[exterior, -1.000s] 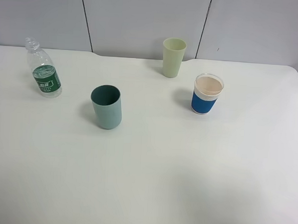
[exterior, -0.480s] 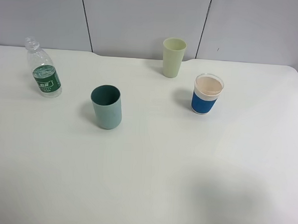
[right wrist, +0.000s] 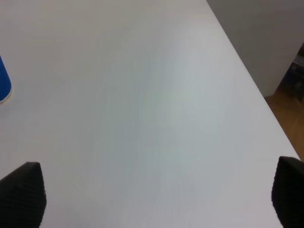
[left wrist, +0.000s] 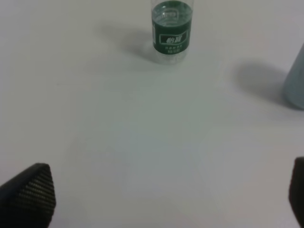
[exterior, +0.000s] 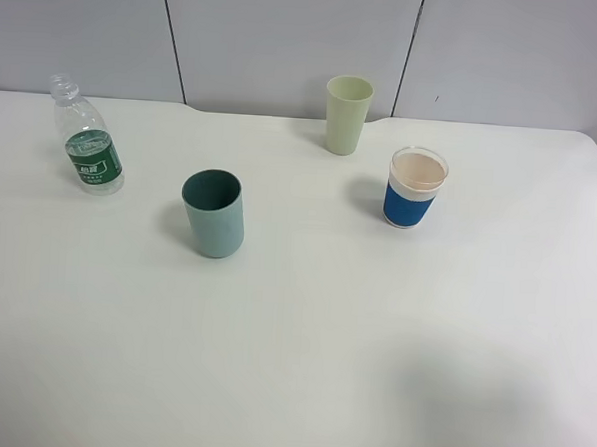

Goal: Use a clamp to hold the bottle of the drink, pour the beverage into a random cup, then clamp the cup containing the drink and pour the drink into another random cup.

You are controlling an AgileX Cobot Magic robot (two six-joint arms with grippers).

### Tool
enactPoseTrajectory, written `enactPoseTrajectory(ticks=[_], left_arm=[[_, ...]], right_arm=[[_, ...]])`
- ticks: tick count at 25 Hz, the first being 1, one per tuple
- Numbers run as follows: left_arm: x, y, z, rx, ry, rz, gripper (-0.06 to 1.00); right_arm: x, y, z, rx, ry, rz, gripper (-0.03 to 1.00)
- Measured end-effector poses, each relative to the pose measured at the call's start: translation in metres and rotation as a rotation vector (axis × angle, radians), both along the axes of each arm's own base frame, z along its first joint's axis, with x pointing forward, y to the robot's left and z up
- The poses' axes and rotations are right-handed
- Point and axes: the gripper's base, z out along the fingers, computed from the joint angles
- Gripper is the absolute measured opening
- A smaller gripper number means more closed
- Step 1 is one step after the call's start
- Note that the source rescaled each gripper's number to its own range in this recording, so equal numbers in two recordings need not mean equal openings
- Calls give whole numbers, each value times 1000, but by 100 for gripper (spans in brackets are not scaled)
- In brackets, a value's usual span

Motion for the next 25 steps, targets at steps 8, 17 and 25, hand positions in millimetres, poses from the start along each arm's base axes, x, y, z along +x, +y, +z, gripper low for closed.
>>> enactPoseTrajectory(ticks=[8,17,25], left_arm=[[0,0,0,0,0,0,100],[0,0,0,0,0,0,100],[0,0,0,0,0,0,100]], right_arm=[[0,0,0,0,0,0,100],[0,0,0,0,0,0,100],[0,0,0,0,0,0,100]])
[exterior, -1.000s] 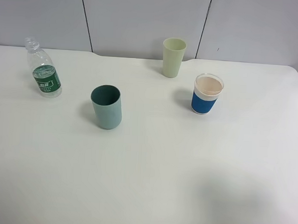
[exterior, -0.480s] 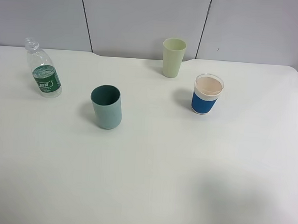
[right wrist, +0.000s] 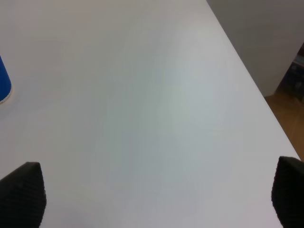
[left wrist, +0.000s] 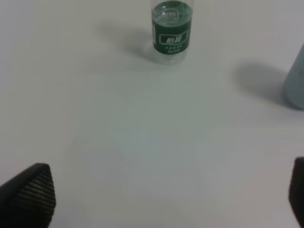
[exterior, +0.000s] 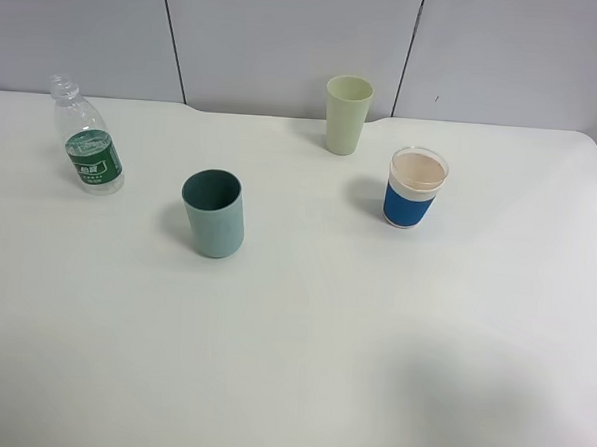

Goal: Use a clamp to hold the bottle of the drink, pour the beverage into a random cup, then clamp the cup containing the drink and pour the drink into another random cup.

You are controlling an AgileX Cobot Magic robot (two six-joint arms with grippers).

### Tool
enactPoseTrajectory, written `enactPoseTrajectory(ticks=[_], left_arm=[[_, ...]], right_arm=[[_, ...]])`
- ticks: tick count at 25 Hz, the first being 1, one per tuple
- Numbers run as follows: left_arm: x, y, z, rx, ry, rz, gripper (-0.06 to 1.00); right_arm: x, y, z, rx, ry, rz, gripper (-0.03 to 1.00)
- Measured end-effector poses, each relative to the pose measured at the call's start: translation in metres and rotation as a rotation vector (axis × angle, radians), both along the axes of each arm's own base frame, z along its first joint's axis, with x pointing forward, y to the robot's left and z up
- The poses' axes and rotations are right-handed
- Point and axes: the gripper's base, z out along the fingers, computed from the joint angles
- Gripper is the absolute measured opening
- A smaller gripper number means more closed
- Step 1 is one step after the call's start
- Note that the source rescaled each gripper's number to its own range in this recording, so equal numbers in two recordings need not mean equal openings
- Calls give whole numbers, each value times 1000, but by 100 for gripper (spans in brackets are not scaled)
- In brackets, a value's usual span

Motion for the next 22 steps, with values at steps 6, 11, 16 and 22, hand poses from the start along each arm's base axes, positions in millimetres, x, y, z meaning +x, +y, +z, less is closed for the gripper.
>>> enactPoseTrajectory(ticks=[6,11,16,22], left_arm=[[0,0,0,0,0,0,100],[0,0,0,0,0,0,100],[0,0,0,0,0,0,100],[0,0,0,0,0,0,100]], right_arm=[[0,0,0,0,0,0,100],[0,0,0,0,0,0,100],[0,0,0,0,0,0,100],[0,0,0,0,0,0,100]])
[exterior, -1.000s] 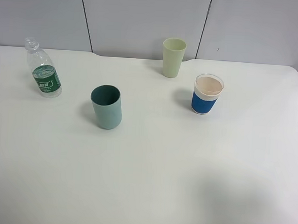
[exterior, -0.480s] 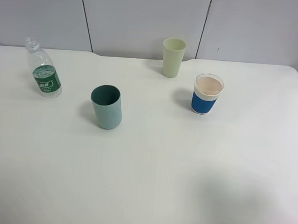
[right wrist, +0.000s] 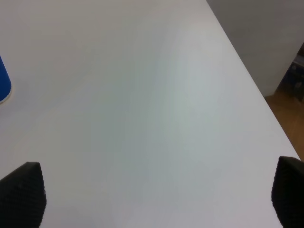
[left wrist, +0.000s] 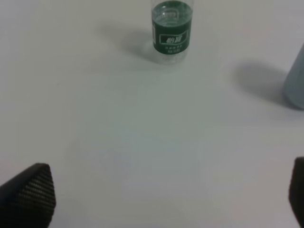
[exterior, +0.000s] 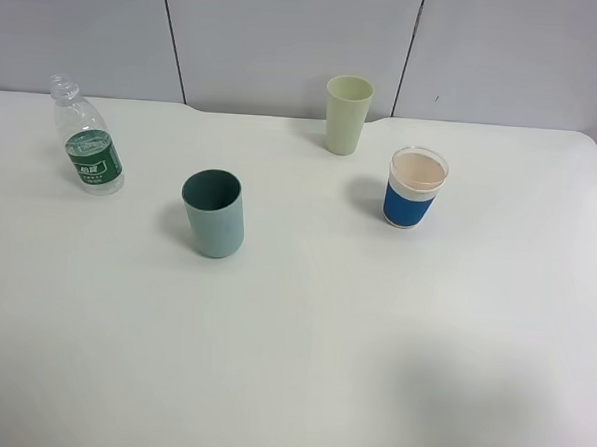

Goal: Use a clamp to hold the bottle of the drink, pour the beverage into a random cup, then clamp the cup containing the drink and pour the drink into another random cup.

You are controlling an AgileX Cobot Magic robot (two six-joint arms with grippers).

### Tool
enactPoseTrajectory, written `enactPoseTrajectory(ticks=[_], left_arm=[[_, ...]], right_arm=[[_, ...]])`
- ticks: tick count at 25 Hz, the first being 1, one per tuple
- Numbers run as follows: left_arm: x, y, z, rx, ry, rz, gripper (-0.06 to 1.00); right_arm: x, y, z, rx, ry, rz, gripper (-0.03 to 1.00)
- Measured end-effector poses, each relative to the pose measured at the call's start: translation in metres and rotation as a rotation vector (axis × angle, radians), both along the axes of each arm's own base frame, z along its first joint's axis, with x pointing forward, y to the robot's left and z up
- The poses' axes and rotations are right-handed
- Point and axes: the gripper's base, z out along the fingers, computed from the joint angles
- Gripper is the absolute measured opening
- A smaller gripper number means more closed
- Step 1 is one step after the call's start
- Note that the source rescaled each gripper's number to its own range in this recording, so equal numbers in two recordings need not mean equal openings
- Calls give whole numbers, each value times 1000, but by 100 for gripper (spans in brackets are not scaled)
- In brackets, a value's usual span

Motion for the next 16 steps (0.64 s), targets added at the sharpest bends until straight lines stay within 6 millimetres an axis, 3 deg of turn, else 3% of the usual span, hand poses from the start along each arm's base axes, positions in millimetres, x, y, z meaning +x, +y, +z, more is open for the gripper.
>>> enactPoseTrajectory(ticks=[16], left_arm=[[0,0,0,0,0,0,100]], right_arm=[[0,0,0,0,0,0,100]])
